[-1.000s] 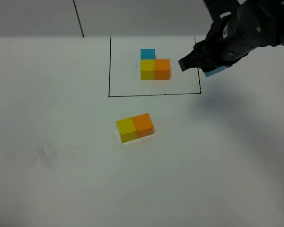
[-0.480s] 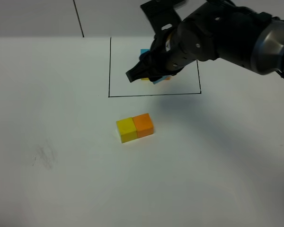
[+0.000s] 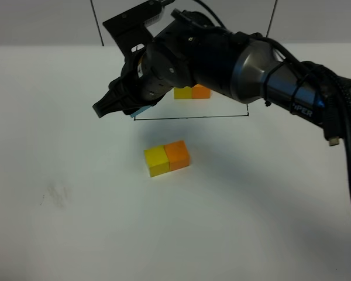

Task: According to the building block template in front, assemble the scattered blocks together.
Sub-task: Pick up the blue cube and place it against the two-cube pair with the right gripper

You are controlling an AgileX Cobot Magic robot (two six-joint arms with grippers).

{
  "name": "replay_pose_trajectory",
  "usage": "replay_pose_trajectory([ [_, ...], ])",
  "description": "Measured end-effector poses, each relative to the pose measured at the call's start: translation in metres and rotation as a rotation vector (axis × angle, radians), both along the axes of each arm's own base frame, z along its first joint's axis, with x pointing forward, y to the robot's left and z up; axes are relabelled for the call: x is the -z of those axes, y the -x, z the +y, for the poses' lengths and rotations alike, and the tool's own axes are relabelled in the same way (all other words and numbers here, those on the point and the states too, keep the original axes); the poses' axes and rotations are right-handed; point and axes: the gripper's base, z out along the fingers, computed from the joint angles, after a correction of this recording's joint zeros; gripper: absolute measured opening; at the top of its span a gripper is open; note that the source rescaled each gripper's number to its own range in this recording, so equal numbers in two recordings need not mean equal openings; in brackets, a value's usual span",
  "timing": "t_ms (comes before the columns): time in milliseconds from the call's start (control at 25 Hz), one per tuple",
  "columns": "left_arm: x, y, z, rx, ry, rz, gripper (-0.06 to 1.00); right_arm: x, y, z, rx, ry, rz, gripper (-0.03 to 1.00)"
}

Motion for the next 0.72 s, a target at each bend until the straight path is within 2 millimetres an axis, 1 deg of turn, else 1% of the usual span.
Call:
replay_pose_trajectory([
  [80, 0.000, 0.000, 0.000, 0.000, 0.000, 0.000, 0.00, 0.009, 0.005, 0.013, -0.021, -0.001, 0.019, 0.50],
  [240, 0.000, 0.000, 0.000, 0.000, 0.000, 0.000, 0.00, 0.037, 0.009, 0.027, -0.038, 0.019, 0.071, 0.50],
  [360, 0.000, 0.000, 0.000, 0.000, 0.000, 0.000, 0.00, 0.055, 0.008, 0.029, -0.030, 0.047, 0.105, 0.50],
  [440, 0.000, 0.000, 0.000, 0.000, 0.000, 0.000, 0.00, 0.062, 0.006, 0.027, -0.003, 0.055, 0.131, 0.50],
  [520, 0.000, 0.000, 0.000, 0.000, 0.000, 0.000, 0.00, 0.066, 0.004, 0.026, 0.033, 0.054, 0.147, 0.50],
  [720, 0.000, 0.000, 0.000, 0.000, 0.000, -0.001, 0.00, 0.069, -0.004, 0.019, 0.094, 0.052, 0.147, 0.50],
])
